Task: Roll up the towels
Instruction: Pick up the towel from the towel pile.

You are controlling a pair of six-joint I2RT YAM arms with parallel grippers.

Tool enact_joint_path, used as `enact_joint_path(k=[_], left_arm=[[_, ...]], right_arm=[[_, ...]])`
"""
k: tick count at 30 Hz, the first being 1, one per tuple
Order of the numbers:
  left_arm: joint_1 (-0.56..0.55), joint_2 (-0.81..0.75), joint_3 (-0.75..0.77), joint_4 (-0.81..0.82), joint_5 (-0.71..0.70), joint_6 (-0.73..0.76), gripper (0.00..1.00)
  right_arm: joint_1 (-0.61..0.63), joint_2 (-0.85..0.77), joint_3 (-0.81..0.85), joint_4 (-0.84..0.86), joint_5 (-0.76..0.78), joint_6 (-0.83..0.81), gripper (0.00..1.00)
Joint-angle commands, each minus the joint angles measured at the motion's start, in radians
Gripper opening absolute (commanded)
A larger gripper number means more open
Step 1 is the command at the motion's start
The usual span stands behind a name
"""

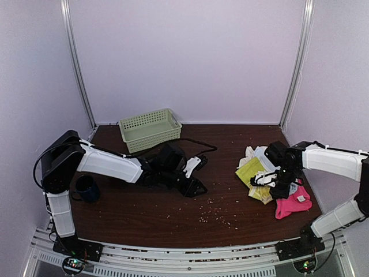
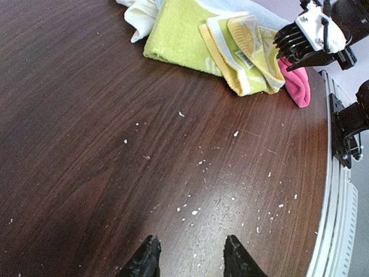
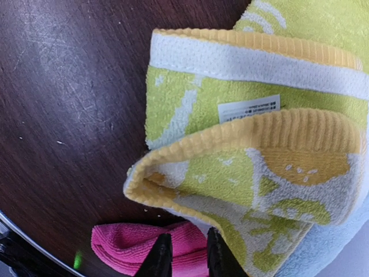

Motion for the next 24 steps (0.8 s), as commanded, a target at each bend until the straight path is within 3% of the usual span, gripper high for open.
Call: enact_joint_path(k=[1,5,11,14,16,17,20,24], left_arm=[[0.001,-0.109,-0.033,0.009,-0.086,0.028,0.40],[0.001,-0.167,-0.058,-0.002,-0.136,0.041,0.41],[0.001,-0.202,-0.079,0.005,-0.177,0.018,0.42],[0.002,-0.226,-0.091,0.023,-0.198,0.002,0.42],[0.001,-0.252,-0.101,0.019,-0.219,-0.004,0.42],[0.001,-0.269,-0.109,0.015,-0.236,-0.008,0.42],[0.001,-0.347,-0.148,-0.005,-0.308,-0.013,0.42],[0.005,-0.502,-0.269,-0.007,-0.466,-0.024,0.48]], right_arm=[[0.016,0.016,0.054,0.022,0.032,-0.003,0.28],[0.024,0.016,0.044,-0.024,0.019,-0.032,0.37],[0.029,0.004,-0.019,0.001,0.049,-0.034,0.36],[0.031,0.016,-0.024,0.002,0.040,-0.039,0.26],[0.051,0.025,0.010,-0.022,0.041,-0.039,0.09],[0.065,0.024,0.045,-0.036,0.039,-0.040,0.00],[0.125,0.004,0.243,-0.102,-0.040,-0.034,0.00],[0.147,0.090,0.737,-0.229,-0.386,-0.036,0.00]])
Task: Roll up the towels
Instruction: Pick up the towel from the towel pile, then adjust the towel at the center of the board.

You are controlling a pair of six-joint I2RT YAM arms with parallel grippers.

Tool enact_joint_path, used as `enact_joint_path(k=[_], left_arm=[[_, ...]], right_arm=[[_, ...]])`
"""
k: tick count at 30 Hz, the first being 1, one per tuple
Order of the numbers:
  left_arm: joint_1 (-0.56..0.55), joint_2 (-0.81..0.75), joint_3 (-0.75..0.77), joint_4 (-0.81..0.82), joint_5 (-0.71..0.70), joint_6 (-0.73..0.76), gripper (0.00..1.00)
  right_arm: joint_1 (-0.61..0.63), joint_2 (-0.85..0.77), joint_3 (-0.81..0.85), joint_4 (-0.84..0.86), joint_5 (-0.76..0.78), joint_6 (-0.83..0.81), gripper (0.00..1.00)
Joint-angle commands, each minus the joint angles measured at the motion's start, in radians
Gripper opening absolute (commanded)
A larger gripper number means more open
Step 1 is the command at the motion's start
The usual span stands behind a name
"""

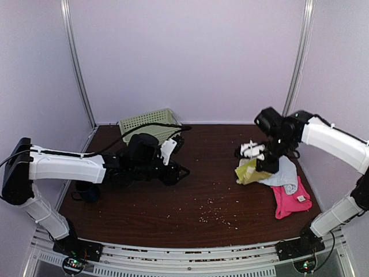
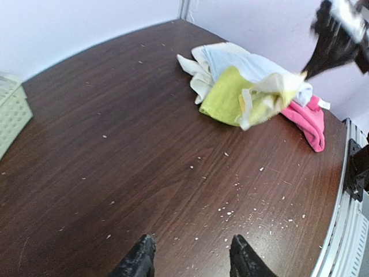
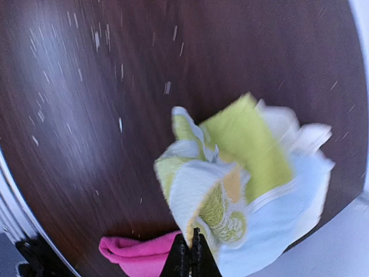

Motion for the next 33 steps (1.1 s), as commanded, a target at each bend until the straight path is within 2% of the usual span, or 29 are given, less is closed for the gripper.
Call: enact_joint_path(k=[1,4,6,10,11,12,15,16,20,24,25,27,30,33], left_arm=[[0.012,-0.186,-0.125,0.027,-0.209,-0.023,0.49],[0.039,-0.275,-0.155,-0.015,-0.299,-0.026,0.49],[0.053,-0.323,-0.143,-0.063,-0.371,-0.015,0.50],[0.067,-0.405,-0.127,-0.118,-0.470,0.000,0.54],[0.069,-0.419,-0.130,-0.117,-0.478,0.004,0.54],[0.070,-0.428,-0.133,-0.118,-0.486,0.006,0.54],[0.071,-0.442,-0.155,-0.112,-0.504,-0.007,0.53],[0.071,-0.445,-0.169,-0.105,-0.502,-0.014,0.53],[0.073,-0.420,-0.227,-0.052,-0.382,0.010,0.47],[0.072,-0.292,-0.181,-0.124,-0.242,0.071,0.28],[0.071,-0.261,-0.174,-0.136,-0.207,0.089,0.27],[0.071,-0.210,-0.168,-0.139,-0.121,0.114,0.27],[0.064,-0.135,-0.156,-0.136,-0.003,0.143,0.34],[0.033,-0.066,-0.123,-0.170,0.076,0.193,0.36]], right_arm=[[0.023,0.058,0.493,-0.087,-0.424,0.003,0.00],[0.042,0.174,0.798,-0.157,-0.683,0.018,0.00],[0.051,0.225,0.934,-0.153,-0.806,0.048,0.00],[0.067,0.284,1.114,-0.169,-0.929,0.059,0.00],[0.056,0.279,1.103,-0.122,-0.923,0.098,0.00],[0.032,0.260,1.042,-0.001,-0.907,0.207,0.00],[-0.104,0.201,0.670,0.467,-0.917,0.543,0.00],[-0.134,0.213,0.604,0.520,-0.928,0.591,0.00],[-0.168,0.269,0.527,0.546,-0.777,0.706,0.00],[-0.226,0.250,0.342,0.611,-0.620,0.821,0.00],[-0.239,0.252,0.307,0.606,-0.588,0.833,0.00],[-0.260,0.265,0.257,0.585,-0.562,0.826,0.00],[-0.301,0.290,0.207,0.562,-0.550,0.805,0.00],[-0.335,0.303,0.177,0.557,-0.545,0.780,0.00]])
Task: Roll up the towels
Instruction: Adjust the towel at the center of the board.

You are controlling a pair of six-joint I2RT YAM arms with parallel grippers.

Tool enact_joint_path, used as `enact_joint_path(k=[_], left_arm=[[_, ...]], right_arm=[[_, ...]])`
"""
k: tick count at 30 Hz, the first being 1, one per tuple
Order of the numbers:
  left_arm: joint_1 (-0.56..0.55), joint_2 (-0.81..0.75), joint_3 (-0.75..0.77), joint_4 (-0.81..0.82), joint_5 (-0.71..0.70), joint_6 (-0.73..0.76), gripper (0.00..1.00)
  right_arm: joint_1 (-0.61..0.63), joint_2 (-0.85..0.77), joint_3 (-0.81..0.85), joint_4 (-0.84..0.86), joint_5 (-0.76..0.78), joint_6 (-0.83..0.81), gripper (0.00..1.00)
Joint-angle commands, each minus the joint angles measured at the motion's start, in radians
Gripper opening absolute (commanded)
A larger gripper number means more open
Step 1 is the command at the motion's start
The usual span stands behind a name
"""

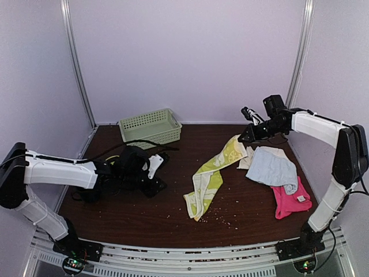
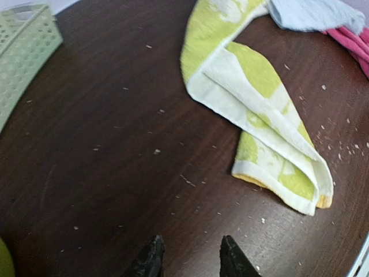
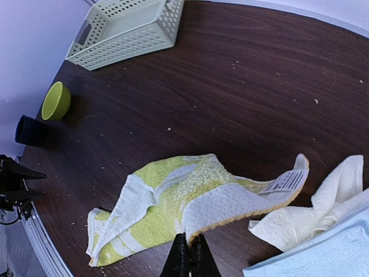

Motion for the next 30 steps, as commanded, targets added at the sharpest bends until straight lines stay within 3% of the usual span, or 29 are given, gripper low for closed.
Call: enact_joint_path(k=[1,6,13,21,30], left_arm=[[-0.048,0.080,0.076,-0.025,0.199,0.108,0.35],[-0.155,0.168,0.148,-0.041,0.254,0.210,0.25],[-0.274,0.314,0.280,-0.135,0.182,0.340,0.36],[-0.282,0.411,0.345,-0.228,0.054,0.446,0.35],[-0.287,0.454,0.378,-0.227,0.031,0.484,0.33]], right_arm=[[-0.050,0.005,-0.034,0.026,0.056,-0.002,0.00],[-0.083,0.001,-0.068,0.050,0.049,0.001,0.00],[-0.084,0.026,-0.064,0.056,0.014,0.006,0.00],[-0.083,0.007,-0.073,0.046,0.015,-0.005,0.00],[-0.083,0.007,-0.078,0.051,0.014,-0.007,0.00]])
